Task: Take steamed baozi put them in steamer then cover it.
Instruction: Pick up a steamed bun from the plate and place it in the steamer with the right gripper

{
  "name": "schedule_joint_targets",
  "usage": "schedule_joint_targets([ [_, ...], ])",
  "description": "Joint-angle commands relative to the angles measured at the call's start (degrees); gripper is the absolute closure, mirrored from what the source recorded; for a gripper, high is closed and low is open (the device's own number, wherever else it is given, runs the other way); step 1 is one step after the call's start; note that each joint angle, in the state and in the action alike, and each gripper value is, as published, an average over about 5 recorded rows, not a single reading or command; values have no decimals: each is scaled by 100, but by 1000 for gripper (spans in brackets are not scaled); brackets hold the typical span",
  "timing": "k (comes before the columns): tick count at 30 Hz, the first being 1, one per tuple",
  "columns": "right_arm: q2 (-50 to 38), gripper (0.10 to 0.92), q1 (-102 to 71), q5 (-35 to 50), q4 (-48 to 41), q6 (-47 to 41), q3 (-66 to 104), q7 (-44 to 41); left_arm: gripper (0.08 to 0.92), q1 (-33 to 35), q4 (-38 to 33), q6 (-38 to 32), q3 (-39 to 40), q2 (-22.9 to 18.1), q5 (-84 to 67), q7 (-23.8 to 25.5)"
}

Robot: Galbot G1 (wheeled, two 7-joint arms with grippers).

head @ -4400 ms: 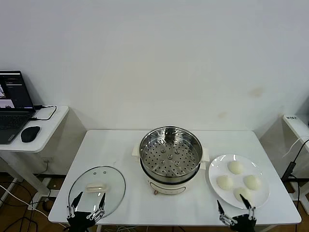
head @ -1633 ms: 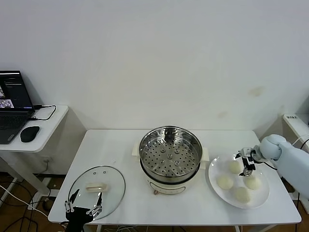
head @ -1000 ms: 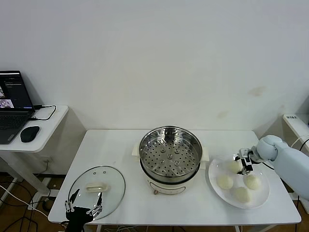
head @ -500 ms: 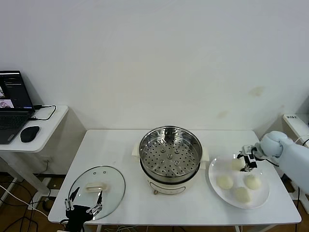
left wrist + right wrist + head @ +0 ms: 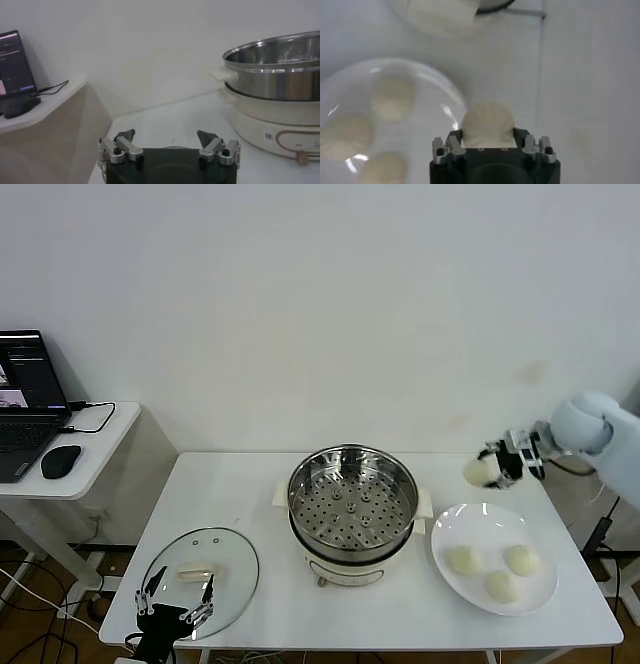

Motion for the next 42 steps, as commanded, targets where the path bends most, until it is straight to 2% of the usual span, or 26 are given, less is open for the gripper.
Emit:
schedule_joint_targets([
  [1,1064,389,2063,905,391,46,-1592,82,177,-13,17,-1,-10,7,-21,2],
  [8,2156,389,2003,947,297,489,-1987,305,177,-82,36,7,-97,32,-83,9],
  [15,2868,389,1600,8,-123,1538,-2244,473,177,-114,1,23,-212,41,-132,13],
  [27,3173,386,759,-1754,-720,2962,-2175,1110,177,-84,-41,24,-347,16,-168,20],
  [42,3624,381,523,-2613,-1438,3430,-1992,1278,177,-88,-31,15,-388,14,-192,22],
])
